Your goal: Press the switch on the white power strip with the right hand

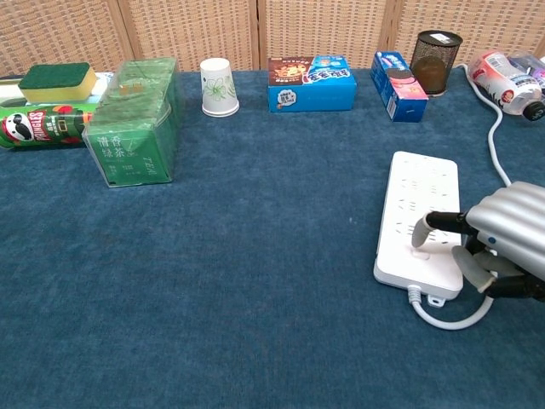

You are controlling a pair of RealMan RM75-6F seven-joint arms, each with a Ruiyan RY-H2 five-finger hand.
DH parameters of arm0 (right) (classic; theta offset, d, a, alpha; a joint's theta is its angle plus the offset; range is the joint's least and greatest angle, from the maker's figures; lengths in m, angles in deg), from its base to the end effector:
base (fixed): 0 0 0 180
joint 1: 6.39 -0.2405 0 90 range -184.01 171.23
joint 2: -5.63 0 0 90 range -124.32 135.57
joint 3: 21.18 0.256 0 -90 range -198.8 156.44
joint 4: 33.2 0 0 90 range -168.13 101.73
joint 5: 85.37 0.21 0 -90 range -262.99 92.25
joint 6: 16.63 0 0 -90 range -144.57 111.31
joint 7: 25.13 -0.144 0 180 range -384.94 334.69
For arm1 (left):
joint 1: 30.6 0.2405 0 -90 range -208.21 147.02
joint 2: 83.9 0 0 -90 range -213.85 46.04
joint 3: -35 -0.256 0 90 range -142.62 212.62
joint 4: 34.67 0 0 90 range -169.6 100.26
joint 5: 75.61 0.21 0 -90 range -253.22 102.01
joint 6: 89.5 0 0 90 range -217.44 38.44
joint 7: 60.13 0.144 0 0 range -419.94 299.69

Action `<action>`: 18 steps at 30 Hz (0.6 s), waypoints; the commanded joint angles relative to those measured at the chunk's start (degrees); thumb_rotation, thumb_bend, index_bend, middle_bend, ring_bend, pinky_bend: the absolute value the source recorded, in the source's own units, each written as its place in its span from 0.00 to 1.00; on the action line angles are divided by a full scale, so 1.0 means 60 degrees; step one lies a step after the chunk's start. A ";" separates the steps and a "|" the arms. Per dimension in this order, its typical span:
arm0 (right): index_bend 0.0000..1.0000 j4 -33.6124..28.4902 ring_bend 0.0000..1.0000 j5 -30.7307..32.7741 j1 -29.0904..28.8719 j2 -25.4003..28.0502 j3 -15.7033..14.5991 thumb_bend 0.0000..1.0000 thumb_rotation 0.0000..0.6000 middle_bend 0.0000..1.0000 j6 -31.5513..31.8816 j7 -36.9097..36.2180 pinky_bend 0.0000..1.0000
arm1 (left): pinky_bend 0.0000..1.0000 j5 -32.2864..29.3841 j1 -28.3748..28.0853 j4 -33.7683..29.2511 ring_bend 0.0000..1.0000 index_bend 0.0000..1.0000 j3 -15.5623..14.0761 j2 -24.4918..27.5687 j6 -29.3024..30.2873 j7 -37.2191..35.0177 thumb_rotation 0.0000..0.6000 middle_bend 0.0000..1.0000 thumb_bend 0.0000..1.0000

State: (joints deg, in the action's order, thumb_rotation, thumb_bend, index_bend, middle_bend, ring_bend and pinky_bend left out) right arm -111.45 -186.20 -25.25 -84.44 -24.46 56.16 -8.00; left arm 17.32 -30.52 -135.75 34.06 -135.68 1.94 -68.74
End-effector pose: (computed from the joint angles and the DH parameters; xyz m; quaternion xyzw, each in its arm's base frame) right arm -0.2278 -0.2051 -0.0197 0.7918 -0.2504 0.3843 0.4034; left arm -0.2904 0.1400 0.2100 -0.5870 -0.4030 -0.4233 0.5603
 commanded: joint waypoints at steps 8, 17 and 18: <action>0.32 0.0199 1.00 0.0103 0.0010 0.0009 -0.0102 0.87 1.00 0.97 0.0014 -0.0149 1.00 | 0.08 -0.0013 -0.0008 0.0005 0.00 0.00 0.0006 -0.0002 -0.0018 0.0005 1.00 0.00 0.07; 0.32 0.0202 1.00 -0.0002 0.0072 0.0091 -0.0235 0.87 1.00 0.97 0.0236 -0.0250 1.00 | 0.08 0.0000 -0.0010 -0.0012 0.00 0.00 0.0001 -0.0008 -0.0025 0.0041 1.00 0.00 0.07; 0.32 0.0201 1.00 -0.0008 0.0075 0.0088 -0.0244 0.87 1.00 0.97 0.0247 -0.0240 1.00 | 0.08 0.0009 -0.0009 -0.0015 0.00 0.00 -0.0004 -0.0011 -0.0025 0.0047 1.00 0.00 0.07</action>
State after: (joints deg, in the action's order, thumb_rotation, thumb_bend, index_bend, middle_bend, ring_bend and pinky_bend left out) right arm -110.24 -186.23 -24.81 -83.91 -25.91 57.62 -9.46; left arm 17.37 -30.58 -135.83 34.04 -135.74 1.79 -68.46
